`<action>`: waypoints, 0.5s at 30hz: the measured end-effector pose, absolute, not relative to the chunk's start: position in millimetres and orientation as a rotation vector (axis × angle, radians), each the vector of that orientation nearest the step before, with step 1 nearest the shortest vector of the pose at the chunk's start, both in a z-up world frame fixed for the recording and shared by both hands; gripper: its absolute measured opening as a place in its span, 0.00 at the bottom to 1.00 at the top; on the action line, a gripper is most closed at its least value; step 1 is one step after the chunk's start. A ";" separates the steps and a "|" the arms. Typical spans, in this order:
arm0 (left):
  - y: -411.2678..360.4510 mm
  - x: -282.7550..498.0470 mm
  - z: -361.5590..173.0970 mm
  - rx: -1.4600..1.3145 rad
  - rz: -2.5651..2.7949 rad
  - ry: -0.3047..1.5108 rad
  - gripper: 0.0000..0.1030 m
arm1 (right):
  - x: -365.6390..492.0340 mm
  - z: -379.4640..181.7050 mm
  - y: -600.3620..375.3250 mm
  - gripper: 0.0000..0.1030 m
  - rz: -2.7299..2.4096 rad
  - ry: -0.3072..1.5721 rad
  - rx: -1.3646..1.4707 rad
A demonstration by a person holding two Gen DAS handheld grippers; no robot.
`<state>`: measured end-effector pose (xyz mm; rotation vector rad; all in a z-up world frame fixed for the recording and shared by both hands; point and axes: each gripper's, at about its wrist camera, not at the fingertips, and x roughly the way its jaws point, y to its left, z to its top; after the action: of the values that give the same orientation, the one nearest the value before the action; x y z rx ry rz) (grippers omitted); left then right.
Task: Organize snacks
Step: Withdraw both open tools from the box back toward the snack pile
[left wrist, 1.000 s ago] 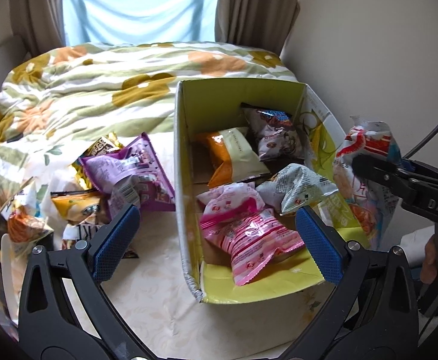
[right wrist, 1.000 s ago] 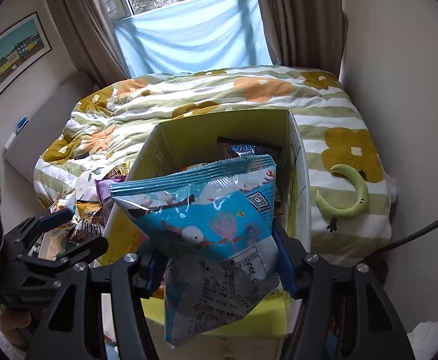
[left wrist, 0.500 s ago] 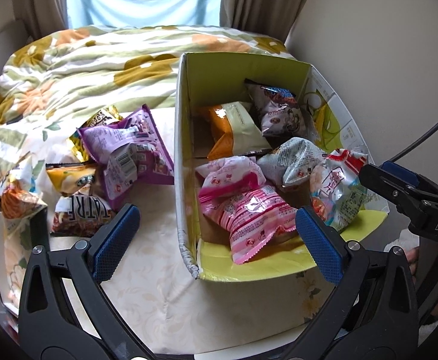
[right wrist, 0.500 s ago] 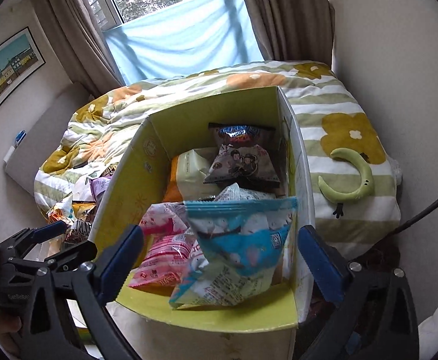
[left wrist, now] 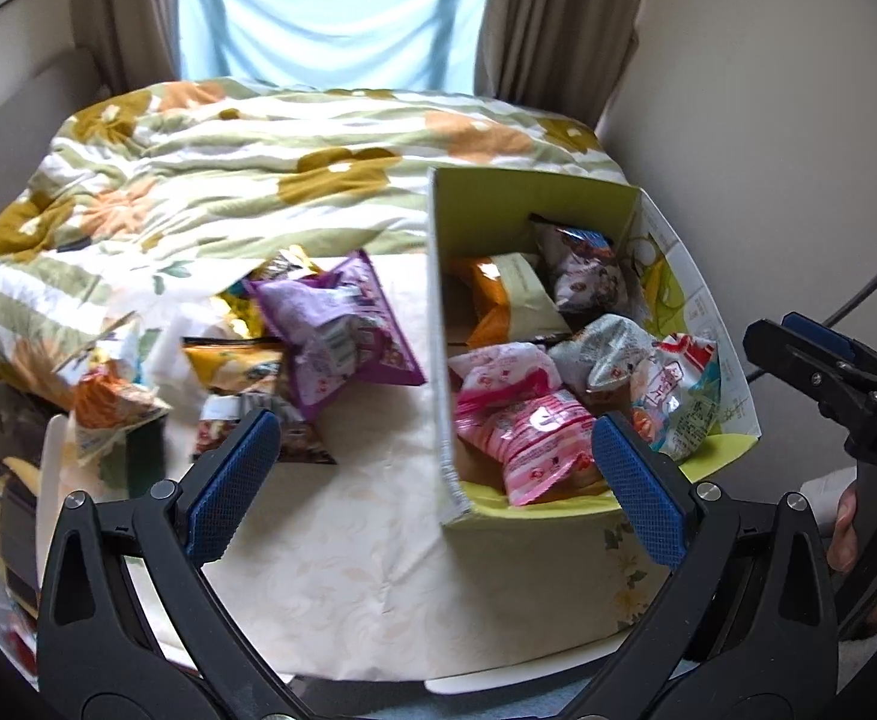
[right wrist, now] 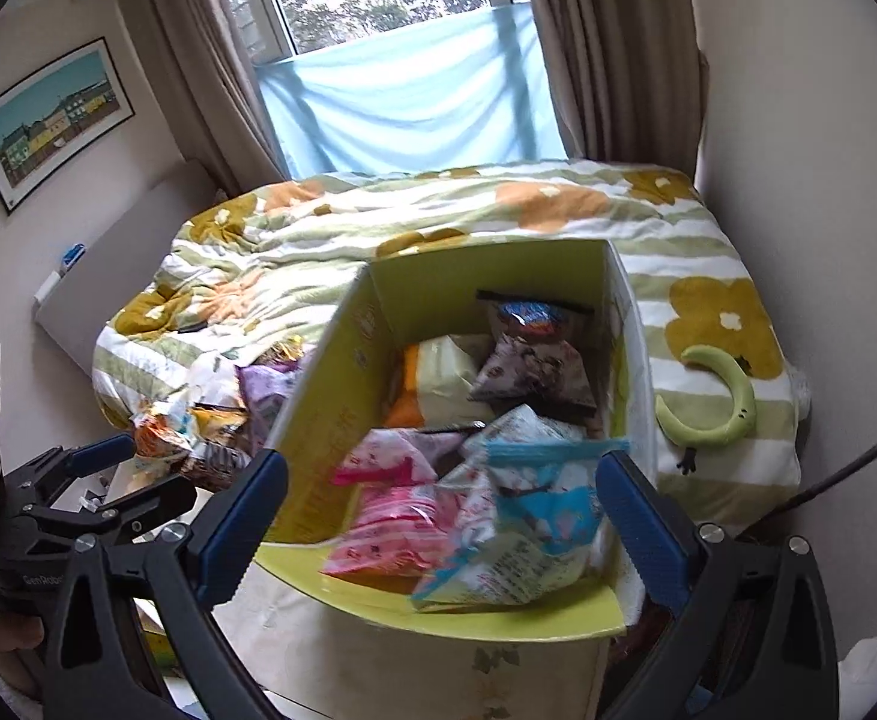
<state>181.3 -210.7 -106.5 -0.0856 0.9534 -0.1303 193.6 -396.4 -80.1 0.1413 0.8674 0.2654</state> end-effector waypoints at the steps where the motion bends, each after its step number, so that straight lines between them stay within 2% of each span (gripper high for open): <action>1: -203.0 178.4 -102.7 -0.093 -0.116 0.946 0.99 | 192.7 -76.1 -391.4 0.99 0.278 0.858 0.141; 8: -127.5 160.7 -84.4 -0.149 -0.007 0.905 0.99 | 191.5 -51.8 -339.8 0.99 0.346 0.787 0.126; 15: -38.1 160.7 -85.7 -0.179 0.037 0.924 0.99 | 193.4 -50.6 -266.9 0.99 0.370 0.774 0.134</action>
<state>160.7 -38.1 -85.7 -0.1793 0.9235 0.0371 193.4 -266.9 -50.6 0.1341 0.7739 0.3698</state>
